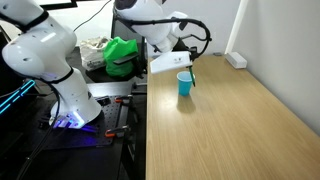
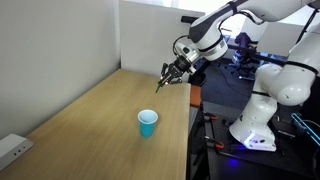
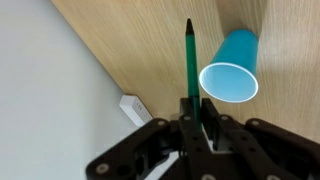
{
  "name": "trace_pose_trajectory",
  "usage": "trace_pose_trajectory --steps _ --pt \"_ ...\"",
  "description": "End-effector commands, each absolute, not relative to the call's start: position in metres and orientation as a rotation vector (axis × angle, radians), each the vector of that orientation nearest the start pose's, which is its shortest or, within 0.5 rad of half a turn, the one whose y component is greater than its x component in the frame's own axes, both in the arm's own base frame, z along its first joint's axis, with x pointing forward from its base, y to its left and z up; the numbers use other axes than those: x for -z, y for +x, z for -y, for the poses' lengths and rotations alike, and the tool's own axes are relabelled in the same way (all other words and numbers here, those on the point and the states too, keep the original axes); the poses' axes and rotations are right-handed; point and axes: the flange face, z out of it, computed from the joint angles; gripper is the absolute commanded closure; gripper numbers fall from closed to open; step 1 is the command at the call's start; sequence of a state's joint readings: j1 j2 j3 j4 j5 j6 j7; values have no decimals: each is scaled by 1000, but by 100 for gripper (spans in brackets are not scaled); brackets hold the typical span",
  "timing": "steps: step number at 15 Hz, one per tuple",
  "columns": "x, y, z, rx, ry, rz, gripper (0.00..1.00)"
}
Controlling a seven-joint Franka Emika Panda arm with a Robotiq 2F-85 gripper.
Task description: Remove the pen from the cup and put it on the table
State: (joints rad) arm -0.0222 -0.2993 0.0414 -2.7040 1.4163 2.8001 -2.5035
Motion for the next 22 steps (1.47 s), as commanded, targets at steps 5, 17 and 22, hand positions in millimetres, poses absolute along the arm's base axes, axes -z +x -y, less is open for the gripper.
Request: trace_pose_trajectory --steps 5,17,22 --pt "-327 433 56 968 -2688 1617 96" --pt "-322 487 120 577 -2961 1445 96" --pt "-328 519 115 470 -3023 1436 96"
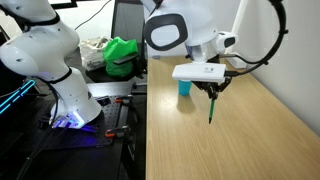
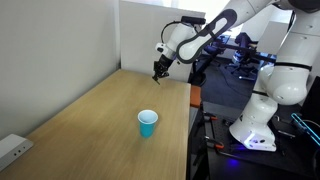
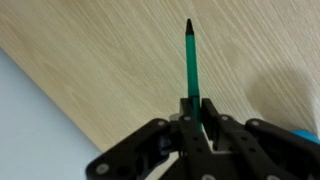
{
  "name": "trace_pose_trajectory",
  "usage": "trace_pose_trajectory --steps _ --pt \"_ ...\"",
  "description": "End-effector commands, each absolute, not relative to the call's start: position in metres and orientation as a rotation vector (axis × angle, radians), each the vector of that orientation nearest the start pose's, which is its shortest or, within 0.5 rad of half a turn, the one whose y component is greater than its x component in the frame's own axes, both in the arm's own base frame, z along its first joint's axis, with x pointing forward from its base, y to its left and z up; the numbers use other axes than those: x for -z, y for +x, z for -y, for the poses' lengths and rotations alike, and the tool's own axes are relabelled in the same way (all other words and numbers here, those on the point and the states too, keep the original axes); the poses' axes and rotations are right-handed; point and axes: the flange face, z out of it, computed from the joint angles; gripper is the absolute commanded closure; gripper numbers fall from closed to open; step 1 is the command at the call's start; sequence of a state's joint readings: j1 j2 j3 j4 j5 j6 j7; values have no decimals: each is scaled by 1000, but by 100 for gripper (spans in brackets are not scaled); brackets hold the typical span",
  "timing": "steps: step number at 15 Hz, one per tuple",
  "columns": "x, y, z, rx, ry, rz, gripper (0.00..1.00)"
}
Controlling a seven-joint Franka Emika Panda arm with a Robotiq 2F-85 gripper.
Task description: Remove the pen from the cup and put it on the table
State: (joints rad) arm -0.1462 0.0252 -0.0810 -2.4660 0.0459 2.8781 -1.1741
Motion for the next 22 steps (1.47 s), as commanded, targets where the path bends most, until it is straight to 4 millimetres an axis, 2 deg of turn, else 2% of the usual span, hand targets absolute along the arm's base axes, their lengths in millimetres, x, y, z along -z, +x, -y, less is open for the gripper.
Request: trace_pose_trajectory --steps 1,6,7,8,9,10,17,22 --pt "-328 525 113 459 -3027 1433 96" --pt "-317 546 105 374 -3052 1409 96" --pt "-315 549 104 349 -3060 1404 90" --pt "-314 551 103 326 -3070 1395 60" --pt "-313 553 100 308 -3075 1393 59" --pt "-313 554 98 296 -3077 1389 53" --pt "-322 544 73 298 -3017 1447 2" --pt "-335 529 48 382 -2957 1481 0"
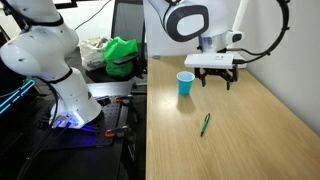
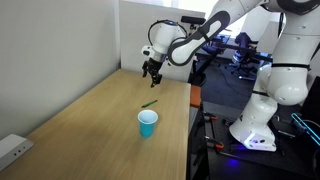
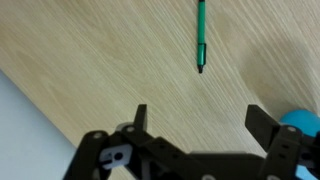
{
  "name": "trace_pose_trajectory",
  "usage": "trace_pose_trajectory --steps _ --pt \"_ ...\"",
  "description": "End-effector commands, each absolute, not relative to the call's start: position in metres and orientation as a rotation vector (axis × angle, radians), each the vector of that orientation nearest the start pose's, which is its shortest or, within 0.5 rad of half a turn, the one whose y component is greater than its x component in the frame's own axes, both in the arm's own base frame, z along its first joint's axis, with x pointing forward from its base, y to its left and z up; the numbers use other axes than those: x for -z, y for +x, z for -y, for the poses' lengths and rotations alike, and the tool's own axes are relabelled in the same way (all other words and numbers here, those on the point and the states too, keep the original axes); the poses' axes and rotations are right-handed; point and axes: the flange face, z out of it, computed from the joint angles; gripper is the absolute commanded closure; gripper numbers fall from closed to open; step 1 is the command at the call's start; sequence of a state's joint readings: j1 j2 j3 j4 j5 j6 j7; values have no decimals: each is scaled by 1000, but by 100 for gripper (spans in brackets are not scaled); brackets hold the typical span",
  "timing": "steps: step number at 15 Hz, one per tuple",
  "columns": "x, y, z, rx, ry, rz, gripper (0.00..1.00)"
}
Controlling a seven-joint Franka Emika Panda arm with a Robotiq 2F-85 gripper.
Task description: Remove the pen from the cup and put it on the table
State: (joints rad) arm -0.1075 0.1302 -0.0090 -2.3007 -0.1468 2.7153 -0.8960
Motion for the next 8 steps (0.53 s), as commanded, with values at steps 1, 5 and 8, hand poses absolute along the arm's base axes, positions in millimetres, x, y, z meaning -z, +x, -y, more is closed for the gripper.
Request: trace_pose_trajectory --steps 1,5,8 --pt "-337 527 44 390 -2948 1480 0" --pt "-331 535 45 386 -2961 1472 0" --pt "-331 534 45 384 -2961 1471 0"
